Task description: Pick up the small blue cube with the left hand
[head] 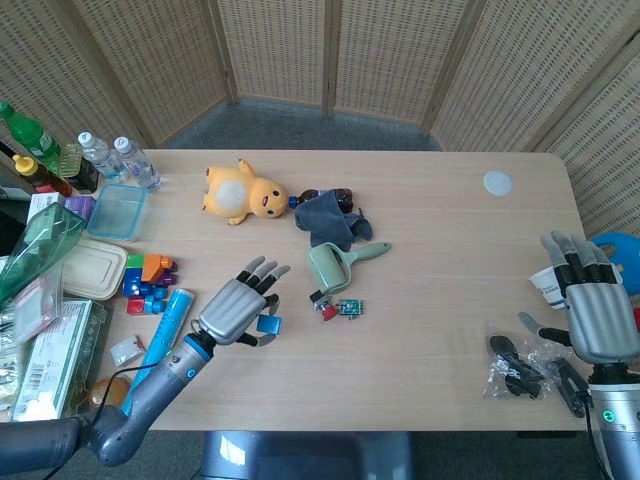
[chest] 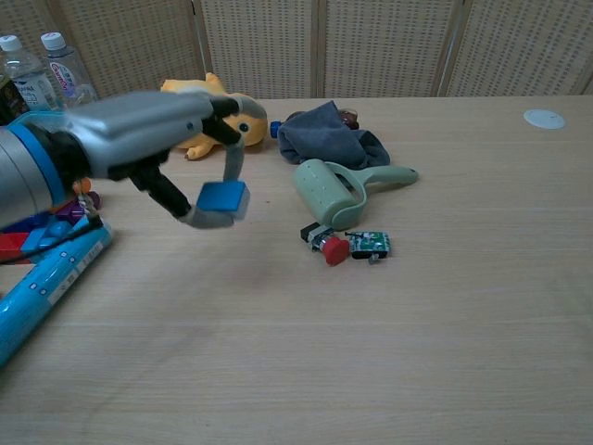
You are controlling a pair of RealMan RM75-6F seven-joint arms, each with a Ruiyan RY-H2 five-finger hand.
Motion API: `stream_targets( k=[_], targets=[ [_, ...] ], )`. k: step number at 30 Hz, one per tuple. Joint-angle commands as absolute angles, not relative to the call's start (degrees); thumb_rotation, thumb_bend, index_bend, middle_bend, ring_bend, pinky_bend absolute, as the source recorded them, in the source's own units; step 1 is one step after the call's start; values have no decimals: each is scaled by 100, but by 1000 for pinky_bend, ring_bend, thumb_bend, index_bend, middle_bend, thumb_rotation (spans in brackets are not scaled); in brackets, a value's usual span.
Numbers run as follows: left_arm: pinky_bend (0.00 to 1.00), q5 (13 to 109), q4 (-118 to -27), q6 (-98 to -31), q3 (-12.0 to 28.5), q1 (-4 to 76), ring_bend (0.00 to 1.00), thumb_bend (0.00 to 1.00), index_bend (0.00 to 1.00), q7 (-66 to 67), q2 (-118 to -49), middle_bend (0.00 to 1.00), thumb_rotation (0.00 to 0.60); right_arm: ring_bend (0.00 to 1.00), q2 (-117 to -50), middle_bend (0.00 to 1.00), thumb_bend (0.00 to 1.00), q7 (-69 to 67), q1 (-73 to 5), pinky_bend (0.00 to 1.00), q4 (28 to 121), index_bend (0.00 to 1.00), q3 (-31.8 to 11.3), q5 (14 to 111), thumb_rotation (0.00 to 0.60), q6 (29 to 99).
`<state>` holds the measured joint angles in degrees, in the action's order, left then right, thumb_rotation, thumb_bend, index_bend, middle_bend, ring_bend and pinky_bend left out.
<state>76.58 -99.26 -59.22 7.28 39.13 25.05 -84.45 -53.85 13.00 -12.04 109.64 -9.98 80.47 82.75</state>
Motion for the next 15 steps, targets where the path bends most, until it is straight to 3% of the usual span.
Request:
stream_targets(
  k=[1,15],
  targets=[
    [0,7613,-10660,-6334,1066,3767,0,376,604,2539,-7684,0,498,0,-5431,0,147,1302,-1235,0,10944,0,-991,8049,541,8230],
    [0,7431,-11731,-7090,1679,3285,0,366,595,2040,-5817,0,498,0,-5648,0,148,1369,-1344,0,10895,0,-965,8071,538,8107]
  ],
)
